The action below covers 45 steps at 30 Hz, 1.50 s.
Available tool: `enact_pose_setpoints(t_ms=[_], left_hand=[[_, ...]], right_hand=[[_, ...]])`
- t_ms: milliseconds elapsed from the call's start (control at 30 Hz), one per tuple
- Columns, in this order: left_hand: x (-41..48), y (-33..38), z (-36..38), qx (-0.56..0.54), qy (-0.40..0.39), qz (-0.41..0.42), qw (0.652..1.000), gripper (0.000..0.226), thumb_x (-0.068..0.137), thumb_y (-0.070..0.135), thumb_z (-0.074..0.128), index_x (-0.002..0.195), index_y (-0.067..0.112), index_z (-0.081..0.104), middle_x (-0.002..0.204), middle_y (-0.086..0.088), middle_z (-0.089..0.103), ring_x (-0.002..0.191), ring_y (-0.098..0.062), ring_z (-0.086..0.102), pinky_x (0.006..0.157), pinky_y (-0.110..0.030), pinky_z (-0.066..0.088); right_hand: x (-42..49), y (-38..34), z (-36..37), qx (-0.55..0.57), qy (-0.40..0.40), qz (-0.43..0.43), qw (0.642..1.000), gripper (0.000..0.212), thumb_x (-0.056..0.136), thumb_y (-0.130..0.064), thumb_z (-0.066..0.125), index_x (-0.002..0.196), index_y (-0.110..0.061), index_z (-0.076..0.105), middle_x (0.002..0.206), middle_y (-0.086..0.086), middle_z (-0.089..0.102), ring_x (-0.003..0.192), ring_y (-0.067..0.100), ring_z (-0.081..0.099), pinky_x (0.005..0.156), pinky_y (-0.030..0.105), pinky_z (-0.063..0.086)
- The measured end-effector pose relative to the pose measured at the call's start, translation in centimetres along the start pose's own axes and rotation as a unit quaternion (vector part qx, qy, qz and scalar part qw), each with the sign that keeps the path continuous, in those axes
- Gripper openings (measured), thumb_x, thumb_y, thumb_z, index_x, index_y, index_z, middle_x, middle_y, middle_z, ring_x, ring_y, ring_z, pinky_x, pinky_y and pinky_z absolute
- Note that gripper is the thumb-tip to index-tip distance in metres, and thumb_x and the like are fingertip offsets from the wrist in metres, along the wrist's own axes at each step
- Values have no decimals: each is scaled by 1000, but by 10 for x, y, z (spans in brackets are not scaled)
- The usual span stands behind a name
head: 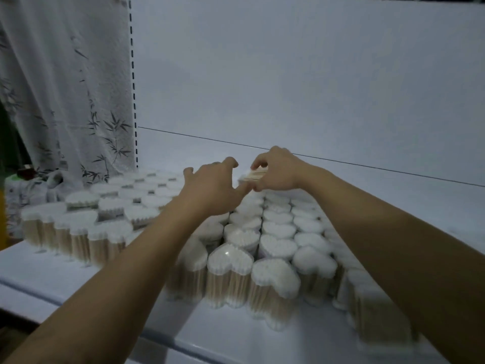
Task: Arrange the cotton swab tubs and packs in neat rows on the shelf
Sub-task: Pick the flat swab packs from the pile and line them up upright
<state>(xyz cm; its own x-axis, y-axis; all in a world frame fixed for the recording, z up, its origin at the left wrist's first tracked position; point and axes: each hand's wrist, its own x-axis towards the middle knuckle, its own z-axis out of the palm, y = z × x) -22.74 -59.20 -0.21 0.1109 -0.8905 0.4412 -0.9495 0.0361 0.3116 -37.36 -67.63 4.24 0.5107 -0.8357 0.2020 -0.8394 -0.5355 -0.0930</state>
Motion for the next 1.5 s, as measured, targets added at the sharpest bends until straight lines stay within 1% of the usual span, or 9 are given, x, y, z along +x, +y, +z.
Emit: enact_pose_setpoints(t_ms=[200, 300, 433, 600, 700, 900, 1033, 1300, 1500], left_hand=[[1, 69, 2, -141, -53, 12, 989, 55, 93, 63, 39, 135, 28, 47, 123, 1, 63, 115, -22, 56, 99, -42, 41], [-11, 114, 8, -265, -71, 39, 961, 32, 94, 50, 50, 114, 28, 63, 105, 1, 70, 94, -15, 66, 72, -28, 46], [-38, 187, 21, -409, -81, 42, 908, 14, 89, 25, 63, 102, 22, 68, 89, -3, 72, 71, -14, 72, 69, -33, 55], [-76, 282, 38, -500, -72, 81, 859, 26, 79, -1, 67, 94, 20, 73, 100, -4, 61, 77, -24, 70, 73, -39, 61], [-102, 329, 50, -492, -77, 133, 857, 31, 81, -2, 66, 100, 22, 71, 105, 4, 64, 79, -28, 70, 72, -40, 60], [-146, 408, 80, -491, -79, 210, 842, 47, 84, 5, 70, 120, 32, 58, 104, 7, 62, 77, -15, 68, 71, -29, 58], [-171, 457, 106, -450, -77, 228, 860, 59, 87, 17, 71, 137, 28, 42, 122, 5, 56, 100, -10, 63, 81, -21, 53], [-209, 498, 171, -67, 20, 313, 947, 57, 91, 36, 54, 144, 23, 36, 148, -1, 40, 141, -23, 28, 118, -49, 9], [-214, 496, 192, -16, 68, 287, 955, 66, 85, 41, 56, 143, 16, 39, 154, -10, 32, 148, -31, 11, 118, -56, -7]], right_hand=[[-71, 39, -28, 27, 68, 21, 997, 42, 78, -44, 67, 113, -28, 52, 118, 3, 52, 112, 25, 44, 89, 34, 40], [-115, 68, -37, 56, 97, 47, 993, 39, 74, -45, 67, 104, -31, 46, 110, 3, 53, 103, 26, 50, 83, 37, 47], [-185, 112, -49, 86, 145, 67, 983, 51, 77, -38, 71, 120, -27, 46, 116, -3, 57, 110, 19, 48, 89, 37, 47], [-273, 175, -63, 100, 188, 108, 971, 80, 71, -44, 80, 139, -28, 42, 135, -1, 48, 117, 18, 49, 97, 38, 44], [-328, 209, -72, 141, 205, 121, 961, 93, 74, -39, 82, 149, -34, 29, 140, -5, 45, 119, 16, 47, 100, 35, 42], [-417, 268, -75, 137, 232, 160, 950, 66, 77, -31, 81, 134, -37, 48, 116, -8, 52, 99, 11, 46, 86, 28, 40], [-461, 307, -71, 103, 294, 206, 928, 57, 79, -24, 79, 129, -32, 53, 107, -2, 53, 98, 19, 50, 87, 36, 45], [-516, 375, -24, 156, 396, 311, 850, 47, 84, -16, 73, 128, -22, 58, 105, 10, 60, 99, 30, 55, 89, 48, 48], [-507, 380, 1, 169, 334, 341, 862, 52, 89, -25, 69, 138, -24, 50, 126, 14, 48, 115, 31, 50, 98, 36, 42]])
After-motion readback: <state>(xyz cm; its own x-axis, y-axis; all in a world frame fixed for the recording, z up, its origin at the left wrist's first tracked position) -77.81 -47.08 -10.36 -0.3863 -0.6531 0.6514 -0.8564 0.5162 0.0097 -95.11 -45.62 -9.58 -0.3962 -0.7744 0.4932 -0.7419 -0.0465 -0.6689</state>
